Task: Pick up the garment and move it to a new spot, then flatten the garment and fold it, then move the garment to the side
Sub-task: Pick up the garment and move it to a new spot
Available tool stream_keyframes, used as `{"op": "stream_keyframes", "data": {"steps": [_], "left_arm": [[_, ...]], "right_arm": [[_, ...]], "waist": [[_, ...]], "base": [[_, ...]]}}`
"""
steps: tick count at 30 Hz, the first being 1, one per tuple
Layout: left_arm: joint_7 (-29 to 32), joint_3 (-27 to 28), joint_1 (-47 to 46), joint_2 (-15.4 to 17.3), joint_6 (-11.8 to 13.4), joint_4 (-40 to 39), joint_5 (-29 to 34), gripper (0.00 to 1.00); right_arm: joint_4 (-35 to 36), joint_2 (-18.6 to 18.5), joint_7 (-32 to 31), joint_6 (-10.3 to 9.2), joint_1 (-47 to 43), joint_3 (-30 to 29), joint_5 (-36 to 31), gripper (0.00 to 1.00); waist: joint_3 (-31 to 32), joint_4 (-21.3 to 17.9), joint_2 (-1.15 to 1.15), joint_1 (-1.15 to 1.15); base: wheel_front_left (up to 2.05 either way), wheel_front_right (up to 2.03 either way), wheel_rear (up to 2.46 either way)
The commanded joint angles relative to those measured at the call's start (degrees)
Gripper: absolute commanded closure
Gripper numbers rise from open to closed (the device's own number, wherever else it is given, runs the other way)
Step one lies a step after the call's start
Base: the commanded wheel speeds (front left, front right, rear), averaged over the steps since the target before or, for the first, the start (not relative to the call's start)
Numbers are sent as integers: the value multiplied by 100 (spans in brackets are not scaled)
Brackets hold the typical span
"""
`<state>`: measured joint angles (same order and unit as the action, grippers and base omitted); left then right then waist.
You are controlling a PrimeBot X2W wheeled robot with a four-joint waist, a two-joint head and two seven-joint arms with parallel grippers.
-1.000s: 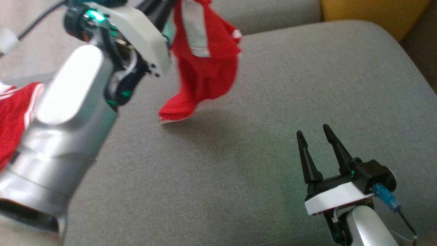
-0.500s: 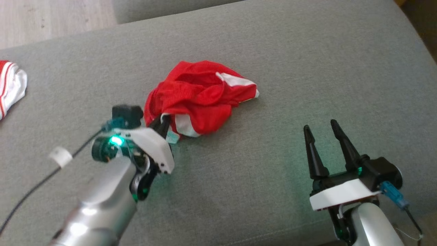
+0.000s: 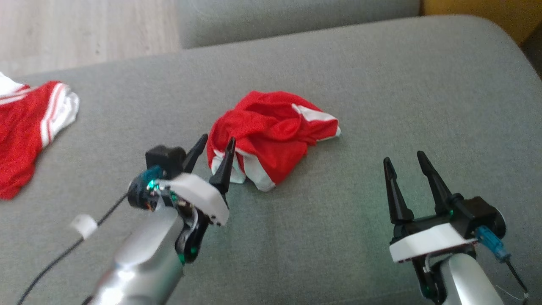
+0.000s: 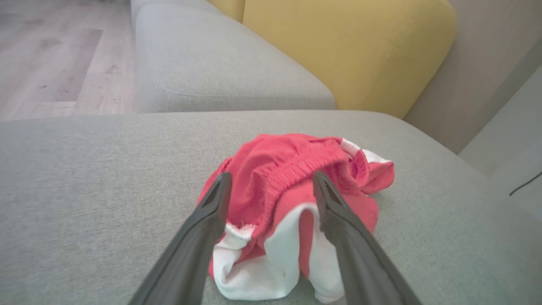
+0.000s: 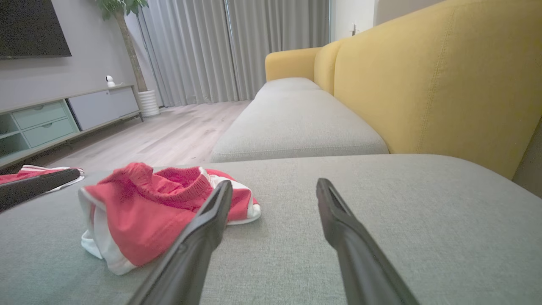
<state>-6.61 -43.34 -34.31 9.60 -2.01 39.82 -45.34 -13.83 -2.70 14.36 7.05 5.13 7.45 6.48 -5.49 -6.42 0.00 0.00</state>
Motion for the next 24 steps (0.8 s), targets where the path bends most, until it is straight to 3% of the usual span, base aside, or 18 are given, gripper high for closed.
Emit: {"op": "stream_keyframes", "data": {"steps": [1, 8, 18, 24], "left_arm": [[-137, 188, -35, 101, 19, -203, 0, 0], [-577, 338, 678, 351, 288, -796, -18, 0], [-832, 1100, 2397, 808, 1241, -2209, 105, 0], [-837, 1433, 3330, 982, 1511, -2816, 524, 0]], "right_arm": [[149, -18, 63, 44, 45, 105, -50, 0], [131, -18, 63, 44, -232, -15, -109, 0], [279, -18, 63, 44, -771, -104, -68, 0], [313, -18, 63, 44, -1019, -142, 17, 0]], "waist": [[234, 130, 0, 0], [705, 350, 0, 0], [1028, 574, 0, 0], [1117, 687, 0, 0]], "base": [[0, 0, 0], [0, 0, 0], [0, 0, 0], [0, 0, 0]]}}
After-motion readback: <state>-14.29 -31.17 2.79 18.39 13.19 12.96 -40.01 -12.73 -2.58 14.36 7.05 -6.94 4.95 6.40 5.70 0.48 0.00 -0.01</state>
